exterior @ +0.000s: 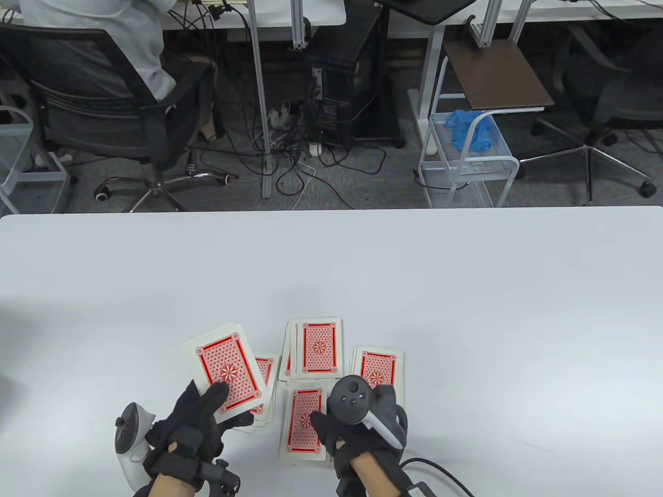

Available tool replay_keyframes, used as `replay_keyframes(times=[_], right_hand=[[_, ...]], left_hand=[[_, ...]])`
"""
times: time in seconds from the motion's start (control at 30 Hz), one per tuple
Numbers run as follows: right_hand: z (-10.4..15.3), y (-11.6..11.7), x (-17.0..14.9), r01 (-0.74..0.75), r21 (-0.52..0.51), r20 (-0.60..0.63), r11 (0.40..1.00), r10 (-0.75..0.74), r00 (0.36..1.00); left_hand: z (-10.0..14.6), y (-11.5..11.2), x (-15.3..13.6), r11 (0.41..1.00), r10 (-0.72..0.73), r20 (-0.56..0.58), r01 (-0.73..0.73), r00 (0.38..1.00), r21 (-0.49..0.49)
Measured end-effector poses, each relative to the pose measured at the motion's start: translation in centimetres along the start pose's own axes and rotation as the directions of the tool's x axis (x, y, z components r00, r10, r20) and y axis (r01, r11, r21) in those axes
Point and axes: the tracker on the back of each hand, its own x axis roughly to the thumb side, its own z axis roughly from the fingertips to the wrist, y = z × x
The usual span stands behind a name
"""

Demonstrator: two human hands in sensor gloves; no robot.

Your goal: Four-player card dealing with fan arrangement

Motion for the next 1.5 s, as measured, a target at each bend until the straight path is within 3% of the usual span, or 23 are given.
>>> replay_keyframes(times=[0.17, 0.27, 0.33, 0.4, 0.43, 0.5, 0.57, 0.77, 0.93, 1.0, 1.07, 1.1, 1.17, 1.2, 1.33, 1.43, 1.5], right_hand=[[-0.1, 1.2, 1.1, -0.311, -0.044, -0.050, 0.949, 0.309, 0.950], [-0.2, 1.5, 1.1, -0.447, -0.014, -0.083, 0.895, 0.444, 0.892], [0.0, 0.7, 1.3, -0.384, -0.040, -0.050, 0.922, 0.382, 0.923], [0.8, -0.7, 1.5, -0.144, -0.216, 0.067, 0.966, 0.162, 0.985], [1.0, -1.1, 1.6, -0.086, -0.249, 0.094, 0.965, 0.113, 0.989], [2.1, -2.7, 2.0, 0.238, -0.326, 0.241, 0.915, -0.163, 0.957], [2.6, -3.2, 2.4, 0.334, -0.338, 0.288, 0.880, -0.241, 0.927], [3.2, -3.9, 3.2, 0.287, -0.410, 0.337, 0.866, -0.148, 0.930], [2.7, -4.3, 2.6, 0.435, -0.363, 0.388, 0.824, -0.291, 0.874], [2.3, -4.4, 2.2, 0.515, -0.297, 0.416, 0.804, -0.376, 0.828], [2.0, -4.3, 1.5, 0.628, -0.223, 0.432, 0.746, -0.502, 0.749], [1.8, -4.2, 1.1, 0.702, -0.213, 0.429, 0.680, -0.581, 0.692], [1.8, -4.2, 0.3, 0.759, -0.255, 0.398, 0.599, -0.650, 0.647], [1.7, -4.2, 0.1, 0.756, -0.281, 0.384, 0.591, -0.653, 0.653], [0.5, -3.6, 0.3, 0.601, -0.338, 0.232, 0.724, -0.555, 0.799], [-1.8, -2.3, 2.5, 0.511, -0.164, 0.114, 0.844, -0.498, 0.859], [-3.2, -1.5, 4.6, 0.384, -0.071, 0.057, 0.921, -0.380, 0.923]], left_hand=[[-0.1, 0.0, -0.1, 1.000, -0.029, 0.003, 0.029, 1.000, -0.006], [-0.1, -0.1, -0.2, 0.998, -0.056, -0.002, 0.056, 0.998, -0.015], [-0.2, -0.4, -0.4, 0.995, -0.095, -0.010, 0.095, 0.995, -0.017], [-0.3, -0.8, -0.6, 0.990, -0.143, -0.018, 0.142, 0.990, -0.025], [-0.3, -1.0, -0.7, 0.987, -0.157, -0.020, 0.156, 0.987, -0.031], [-0.4, -1.8, -0.9, 0.979, -0.200, -0.023, 0.199, 0.979, -0.053], [-0.3, -2.4, -1.1, 0.971, -0.232, -0.022, 0.230, 0.973, -0.065], [-0.2, -3.5, -1.4, 0.965, -0.243, -0.015, 0.240, 0.970, -0.108], [-0.6, -3.5, -1.8, 0.967, -0.114, -0.039, 0.102, 0.993, -0.231], [-0.7, -3.4, -1.7, 0.966, -0.110, -0.044, 0.096, 0.993, -0.241], [-0.7, -3.0, -1.4, 0.971, -0.116, -0.046, 0.103, 0.992, -0.216], [-0.5, -2.5, -0.9, 0.978, -0.119, -0.037, 0.111, 0.992, -0.178], [-0.2, -1.3, 0.5, 0.982, -0.174, 0.013, 0.175, 0.985, -0.070], [0.0, -0.7, 1.1, 0.978, -0.207, 0.034, 0.208, 0.978, -0.028], [1.1, 2.2, 4.4, 0.939, -0.330, 0.123, 0.311, 0.936, 0.147], [1.6, 3.2, 5.2, 0.945, -0.294, 0.150, 0.264, 0.944, 0.194], [1.6, 3.5, 5.3, 0.948, -0.283, 0.156, 0.251, 0.946, 0.197]])
